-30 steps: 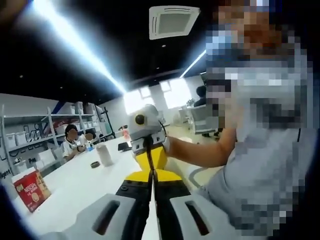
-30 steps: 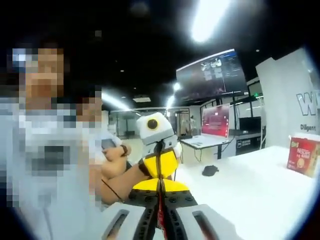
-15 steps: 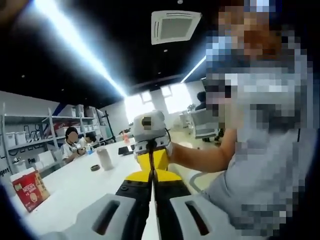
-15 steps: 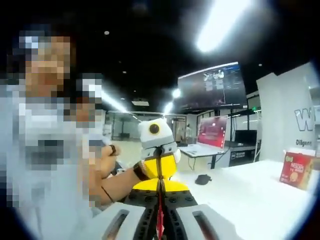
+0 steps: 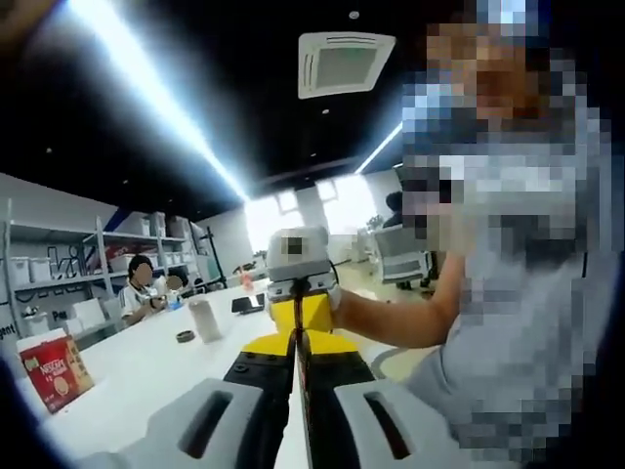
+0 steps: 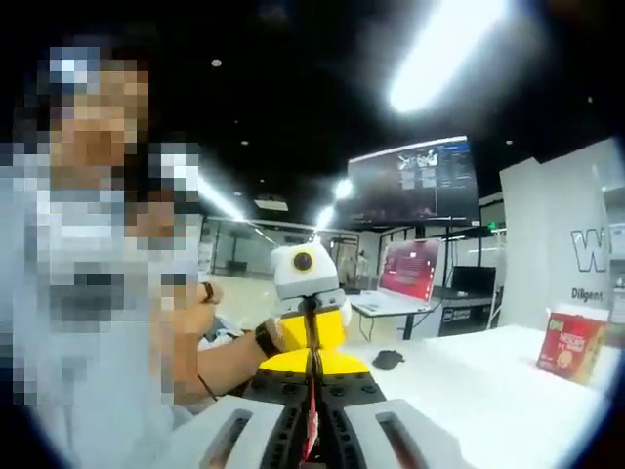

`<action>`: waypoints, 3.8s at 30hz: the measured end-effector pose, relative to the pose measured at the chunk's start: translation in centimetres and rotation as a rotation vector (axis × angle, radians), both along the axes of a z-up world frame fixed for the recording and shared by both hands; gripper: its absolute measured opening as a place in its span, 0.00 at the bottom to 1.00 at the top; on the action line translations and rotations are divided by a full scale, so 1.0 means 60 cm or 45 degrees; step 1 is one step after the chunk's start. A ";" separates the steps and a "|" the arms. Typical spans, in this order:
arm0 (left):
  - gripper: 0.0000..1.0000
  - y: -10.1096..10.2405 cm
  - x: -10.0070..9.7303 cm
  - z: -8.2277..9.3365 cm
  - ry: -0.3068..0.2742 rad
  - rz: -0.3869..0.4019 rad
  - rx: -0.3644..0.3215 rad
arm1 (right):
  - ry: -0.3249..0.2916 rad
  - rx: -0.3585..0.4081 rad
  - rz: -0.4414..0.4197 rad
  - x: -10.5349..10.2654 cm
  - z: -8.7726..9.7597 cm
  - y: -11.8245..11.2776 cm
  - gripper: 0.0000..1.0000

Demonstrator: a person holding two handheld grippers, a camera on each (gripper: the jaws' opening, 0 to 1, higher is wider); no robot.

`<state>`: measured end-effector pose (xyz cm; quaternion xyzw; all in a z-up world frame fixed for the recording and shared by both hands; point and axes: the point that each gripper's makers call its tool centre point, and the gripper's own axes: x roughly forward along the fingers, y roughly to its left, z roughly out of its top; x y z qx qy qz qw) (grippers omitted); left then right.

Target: Tear open the coffee pouch, take out the coffee, and pour the coffee from the pouch into the cup

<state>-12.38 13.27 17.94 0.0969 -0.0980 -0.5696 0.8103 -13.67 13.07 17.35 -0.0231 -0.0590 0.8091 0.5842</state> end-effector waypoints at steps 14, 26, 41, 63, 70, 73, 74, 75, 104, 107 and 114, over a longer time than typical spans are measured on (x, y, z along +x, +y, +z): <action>0.04 -0.002 -0.003 -0.007 0.066 -0.021 0.002 | 0.004 -0.013 0.007 0.001 -0.006 0.002 0.02; 0.04 -0.004 -0.009 -0.008 0.080 -0.032 0.011 | -0.002 -0.012 0.015 -0.006 -0.009 0.002 0.02; 0.06 -0.008 -0.009 -0.013 0.096 -0.037 0.019 | -0.002 -0.010 0.017 -0.004 -0.010 -0.001 0.02; 0.03 -0.013 -0.006 0.002 -0.067 0.038 0.040 | 0.218 -0.025 0.043 0.008 0.008 -0.007 0.01; 0.03 -0.011 0.002 0.010 -0.152 0.129 0.106 | 0.306 -0.064 0.149 0.022 0.012 -0.006 0.01; 0.03 -0.012 0.008 0.015 -0.226 0.202 0.164 | 0.440 -0.076 0.230 0.028 0.017 -0.007 0.01; 0.03 -0.011 0.012 0.019 -0.287 0.251 0.204 | 0.482 -0.075 0.249 0.030 0.019 -0.005 0.01; 0.03 -0.011 0.015 0.021 -0.348 0.289 0.239 | 0.517 -0.075 0.264 0.032 0.021 -0.005 0.01; 0.03 0.080 0.061 0.067 0.183 0.352 -0.300 | 0.269 0.247 -0.120 0.046 0.070 0.067 0.01; 0.03 0.079 0.054 0.064 0.321 0.230 -0.378 | 0.012 0.269 -0.145 0.033 0.069 0.064 0.01; 0.02 0.072 0.051 0.035 0.572 0.101 -0.429 | -0.506 0.156 -0.212 0.044 0.046 0.068 0.01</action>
